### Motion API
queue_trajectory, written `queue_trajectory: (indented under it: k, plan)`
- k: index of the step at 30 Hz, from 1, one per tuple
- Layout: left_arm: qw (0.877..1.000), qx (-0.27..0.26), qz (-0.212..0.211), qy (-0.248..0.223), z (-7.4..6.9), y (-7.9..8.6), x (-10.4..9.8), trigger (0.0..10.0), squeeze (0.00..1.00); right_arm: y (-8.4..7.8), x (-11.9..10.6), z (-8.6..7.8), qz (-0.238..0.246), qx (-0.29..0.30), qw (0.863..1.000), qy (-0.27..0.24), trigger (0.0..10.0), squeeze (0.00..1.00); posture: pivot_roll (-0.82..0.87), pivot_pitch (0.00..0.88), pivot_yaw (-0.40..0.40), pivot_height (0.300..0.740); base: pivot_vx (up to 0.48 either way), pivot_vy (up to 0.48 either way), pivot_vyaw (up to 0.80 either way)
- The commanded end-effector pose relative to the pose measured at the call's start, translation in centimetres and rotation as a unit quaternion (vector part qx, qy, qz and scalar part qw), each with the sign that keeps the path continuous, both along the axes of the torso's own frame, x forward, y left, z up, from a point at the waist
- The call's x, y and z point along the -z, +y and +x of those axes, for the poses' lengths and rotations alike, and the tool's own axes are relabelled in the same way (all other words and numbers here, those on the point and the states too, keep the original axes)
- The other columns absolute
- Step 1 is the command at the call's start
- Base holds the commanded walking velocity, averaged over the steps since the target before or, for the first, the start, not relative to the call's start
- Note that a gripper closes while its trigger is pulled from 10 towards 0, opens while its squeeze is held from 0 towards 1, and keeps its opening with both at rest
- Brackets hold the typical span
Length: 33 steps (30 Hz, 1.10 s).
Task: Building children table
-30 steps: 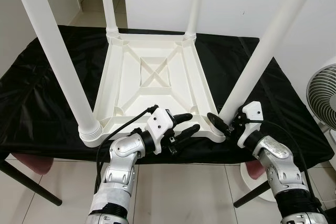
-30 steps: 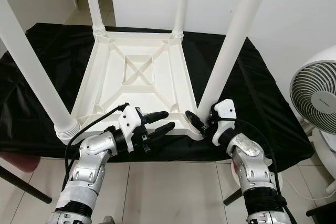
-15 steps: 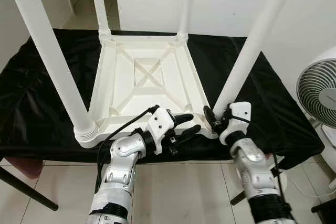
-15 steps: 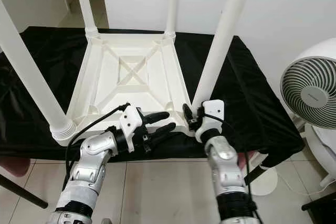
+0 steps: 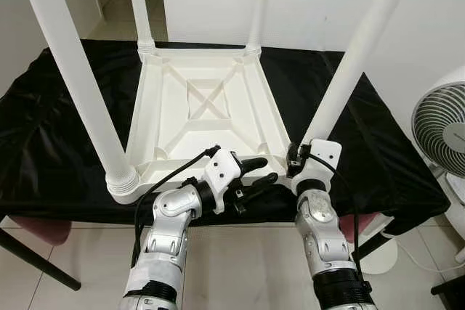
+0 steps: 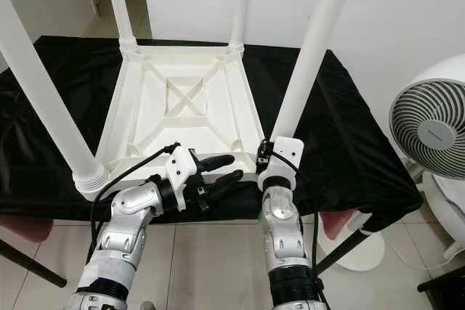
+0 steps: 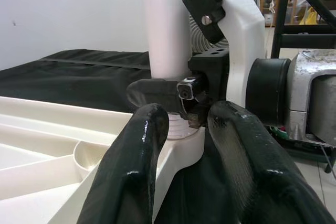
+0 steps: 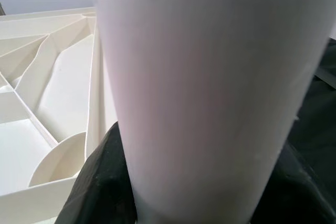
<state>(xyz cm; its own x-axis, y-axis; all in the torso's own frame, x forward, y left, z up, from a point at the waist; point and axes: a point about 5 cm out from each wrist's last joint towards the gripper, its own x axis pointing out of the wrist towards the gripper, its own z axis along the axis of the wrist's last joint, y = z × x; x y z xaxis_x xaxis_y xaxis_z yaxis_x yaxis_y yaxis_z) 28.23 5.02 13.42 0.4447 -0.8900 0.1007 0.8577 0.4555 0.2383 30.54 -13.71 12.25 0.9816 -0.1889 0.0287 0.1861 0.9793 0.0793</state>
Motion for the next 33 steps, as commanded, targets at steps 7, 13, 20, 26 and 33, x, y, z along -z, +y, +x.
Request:
queue_trajectory:
  k: [7, 13, 20, 26, 33]
  plan:
    - [0.993, -0.103, -0.041, 0.044, -0.8, -0.7, 1.8, 10.0, 0.0, 0.3, 1.2, -0.3, 0.008, -0.01, 1.0, 0.026, 10.0, 0.0, 0.04, 0.035, -0.019, 0.74, 0.0, 0.0, 0.0]
    - [0.993, -0.104, -0.04, 0.044, -0.8, -0.6, 1.8, 10.0, 0.0, -0.4, 0.5, -0.3, 0.023, -0.094, 0.995, -0.004, 10.0, 1.0, 0.04, 0.036, -0.02, 0.74, 0.0, 0.0, 0.0]
    - [0.993, -0.104, -0.039, 0.044, -0.6, -0.5, 1.8, 10.0, 0.0, -1.7, -0.6, -0.5, -0.016, -0.199, 0.979, -0.033, 10.0, 1.0, 0.03, 0.033, -0.016, 0.74, 0.0, 0.0, 0.0]
    - [0.993, -0.103, -0.038, 0.043, -0.5, -0.5, 1.7, 10.0, 0.0, -2.8, -1.6, -0.6, -0.062, -0.313, 0.946, -0.051, 10.0, 0.0, 0.04, 0.032, -0.014, 0.74, 0.0, 0.0, 0.0]
    - [0.993, -0.104, -0.038, 0.042, -0.5, -0.4, 1.6, 10.0, 0.0, -3.1, -1.7, -0.3, -0.071, -0.351, 0.932, -0.05, 10.0, 0.0, 0.04, 0.029, -0.012, 0.74, 0.0, 0.0, 0.0]
